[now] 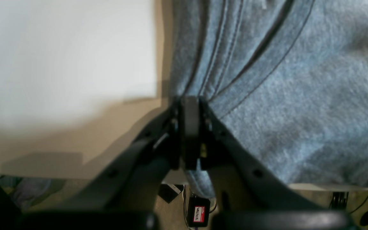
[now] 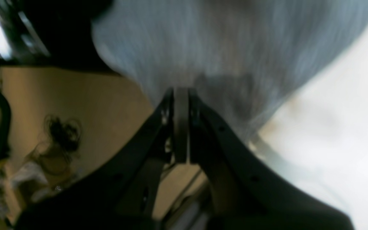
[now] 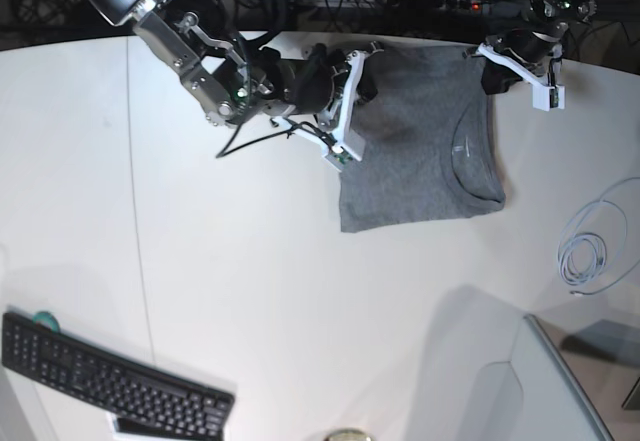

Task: Layout the t-shirt on the table in an organized manner, then fold the t-shirt properly
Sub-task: 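Drag the right gripper along the shirt edge toward the collar, then grasp the collar edge of the grey shirt with the left gripper, then lift and swing the grey shirt with the left gripper, releasing the right, then lower the shirt flat with the left gripper and release it, then grasp the shirt's hem corners with both grippers and pull to straighten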

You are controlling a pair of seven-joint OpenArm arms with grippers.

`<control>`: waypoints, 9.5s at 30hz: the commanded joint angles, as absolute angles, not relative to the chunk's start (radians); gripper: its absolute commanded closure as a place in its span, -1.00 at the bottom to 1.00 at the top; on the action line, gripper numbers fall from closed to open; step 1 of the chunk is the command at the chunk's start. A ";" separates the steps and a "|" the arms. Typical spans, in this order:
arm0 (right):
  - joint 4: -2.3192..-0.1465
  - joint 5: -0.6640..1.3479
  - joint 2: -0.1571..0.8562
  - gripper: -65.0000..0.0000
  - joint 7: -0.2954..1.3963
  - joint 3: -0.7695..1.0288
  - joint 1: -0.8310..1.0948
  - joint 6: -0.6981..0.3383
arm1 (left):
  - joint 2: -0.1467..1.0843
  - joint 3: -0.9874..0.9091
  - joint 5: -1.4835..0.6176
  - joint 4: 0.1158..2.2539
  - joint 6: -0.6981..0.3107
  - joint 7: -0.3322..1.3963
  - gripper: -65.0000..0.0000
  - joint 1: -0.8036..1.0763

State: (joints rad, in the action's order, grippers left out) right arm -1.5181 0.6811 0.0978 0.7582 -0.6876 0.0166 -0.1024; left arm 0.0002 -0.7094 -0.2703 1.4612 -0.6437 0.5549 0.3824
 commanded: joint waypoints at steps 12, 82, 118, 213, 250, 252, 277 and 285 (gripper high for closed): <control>-1.515 0.705 0.085 1.00 0.843 -0.647 -0.065 -0.111 | 0.010 -0.713 -0.283 1.504 -0.645 0.541 1.00 0.383; -1.345 0.711 0.081 1.00 0.756 -0.780 -0.153 -0.107 | 0.151 -0.725 -0.479 1.382 -0.650 0.542 -0.31 0.262; -1.345 0.711 0.082 1.00 0.756 -0.780 -0.153 -0.107 | 0.173 -0.657 -0.549 1.247 -0.687 0.539 -0.69 0.239; -1.692 0.711 0.159 1.00 0.748 0.186 0.346 -0.114 | 0.140 0.544 0.160 0.998 -0.698 0.596 1.00 -0.383; -1.765 0.705 0.160 1.00 0.746 0.073 0.371 -0.114 | 0.174 0.289 0.147 1.758 -0.698 0.819 0.27 -0.220; -1.807 0.704 0.163 1.00 0.746 0.025 0.372 -0.114 | 0.176 0.211 0.148 1.831 -0.698 0.817 0.94 -0.127; -1.465 0.702 0.166 1.00 0.542 -0.384 0.240 -0.114 | 0.231 0.041 0.038 1.521 -0.698 0.492 1.00 0.288; -1.448 0.702 0.166 1.00 0.504 -0.397 0.255 -0.114 | 0.231 0.042 0.038 1.521 -0.698 0.489 1.00 0.216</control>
State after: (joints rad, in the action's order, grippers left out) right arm -1.4330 0.6964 0.1650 0.5076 -0.3977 0.2615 -0.1055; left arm 0.2245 0.0463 0.0483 1.5009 -0.7040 0.5049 0.2199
